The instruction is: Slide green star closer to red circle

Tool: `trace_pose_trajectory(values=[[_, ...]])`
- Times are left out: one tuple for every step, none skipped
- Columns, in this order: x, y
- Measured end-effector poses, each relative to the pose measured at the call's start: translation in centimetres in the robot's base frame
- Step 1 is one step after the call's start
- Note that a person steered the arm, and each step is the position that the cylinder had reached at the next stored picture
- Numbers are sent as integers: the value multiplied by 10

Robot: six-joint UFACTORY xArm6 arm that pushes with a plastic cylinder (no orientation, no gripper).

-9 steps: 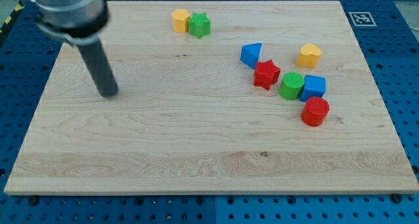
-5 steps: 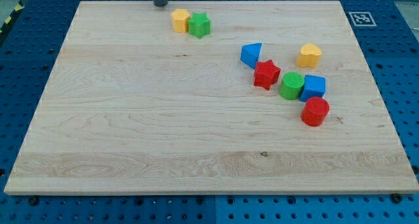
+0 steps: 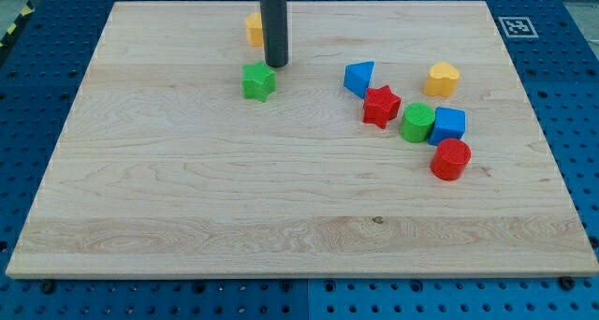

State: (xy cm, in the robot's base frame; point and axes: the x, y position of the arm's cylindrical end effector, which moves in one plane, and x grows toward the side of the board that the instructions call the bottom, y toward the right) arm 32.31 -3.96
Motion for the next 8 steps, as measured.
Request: trace_pose_trajectory(values=[[34,-24],[123,-3],[131,-8],[123,-72],[155,-82],[159,20],[156,91],[157,60]])
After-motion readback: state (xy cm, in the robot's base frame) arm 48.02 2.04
